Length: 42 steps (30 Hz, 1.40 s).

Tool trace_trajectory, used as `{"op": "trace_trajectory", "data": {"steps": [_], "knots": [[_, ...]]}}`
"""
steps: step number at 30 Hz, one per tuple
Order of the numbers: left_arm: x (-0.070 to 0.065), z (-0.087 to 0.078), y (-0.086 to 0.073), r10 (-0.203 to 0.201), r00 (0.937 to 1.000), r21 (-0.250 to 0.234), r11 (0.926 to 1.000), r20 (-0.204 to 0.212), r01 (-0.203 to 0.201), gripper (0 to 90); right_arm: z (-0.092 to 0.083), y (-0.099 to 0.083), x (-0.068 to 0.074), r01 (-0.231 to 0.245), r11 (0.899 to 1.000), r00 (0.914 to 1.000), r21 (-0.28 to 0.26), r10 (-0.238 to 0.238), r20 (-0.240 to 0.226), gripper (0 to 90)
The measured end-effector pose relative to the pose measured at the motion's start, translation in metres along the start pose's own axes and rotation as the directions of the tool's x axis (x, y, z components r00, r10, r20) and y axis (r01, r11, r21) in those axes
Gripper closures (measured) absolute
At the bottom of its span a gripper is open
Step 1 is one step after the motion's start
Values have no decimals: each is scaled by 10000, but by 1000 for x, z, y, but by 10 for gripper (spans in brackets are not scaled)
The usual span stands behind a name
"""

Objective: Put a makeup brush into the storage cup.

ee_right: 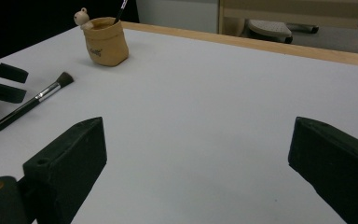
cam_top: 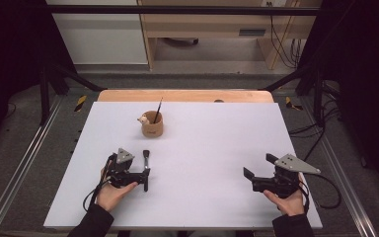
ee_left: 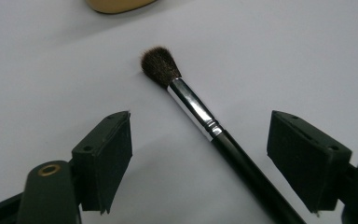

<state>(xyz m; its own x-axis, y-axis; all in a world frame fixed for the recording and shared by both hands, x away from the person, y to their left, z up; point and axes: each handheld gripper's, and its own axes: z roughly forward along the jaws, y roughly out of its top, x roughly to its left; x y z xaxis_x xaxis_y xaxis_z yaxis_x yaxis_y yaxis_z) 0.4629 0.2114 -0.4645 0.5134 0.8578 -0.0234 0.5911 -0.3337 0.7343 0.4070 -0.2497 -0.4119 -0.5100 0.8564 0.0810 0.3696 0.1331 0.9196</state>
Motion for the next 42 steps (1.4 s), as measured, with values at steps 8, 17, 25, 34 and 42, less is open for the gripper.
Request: {"op": "trace_trajectory", "data": {"steps": [8, 17, 25, 34, 42], "knots": [[-1, 3, -1, 96, 9999, 403, 9991, 69, -99, 299, 0, 0, 0, -5, 10000, 10000, 35, 5, 22, 48], [-4, 6, -2, -78, 9996, 658, 9978, 275, 60, 417, 1, 0, 1, 17, 10000, 10000, 36, -17, 4, 49], [-5, 8, -2, -79, 9994, 917, 9958, 335, 48, 518, 1, 0, 1, -3, 10000, 10000, 36, 3, -12, 49], [-2, 5, -2, -31, 9996, 1071, 9942, 291, 0, 640, 1, 0, 1, -32, 10000, 10000, 81, 32, -28, 49], [-1, 4, -1, 229, 9991, 1275, 9915, 344, -271, 685, 1, 0, 1, -44, 10000, 10000, 86, 44, -23, 49]]}}
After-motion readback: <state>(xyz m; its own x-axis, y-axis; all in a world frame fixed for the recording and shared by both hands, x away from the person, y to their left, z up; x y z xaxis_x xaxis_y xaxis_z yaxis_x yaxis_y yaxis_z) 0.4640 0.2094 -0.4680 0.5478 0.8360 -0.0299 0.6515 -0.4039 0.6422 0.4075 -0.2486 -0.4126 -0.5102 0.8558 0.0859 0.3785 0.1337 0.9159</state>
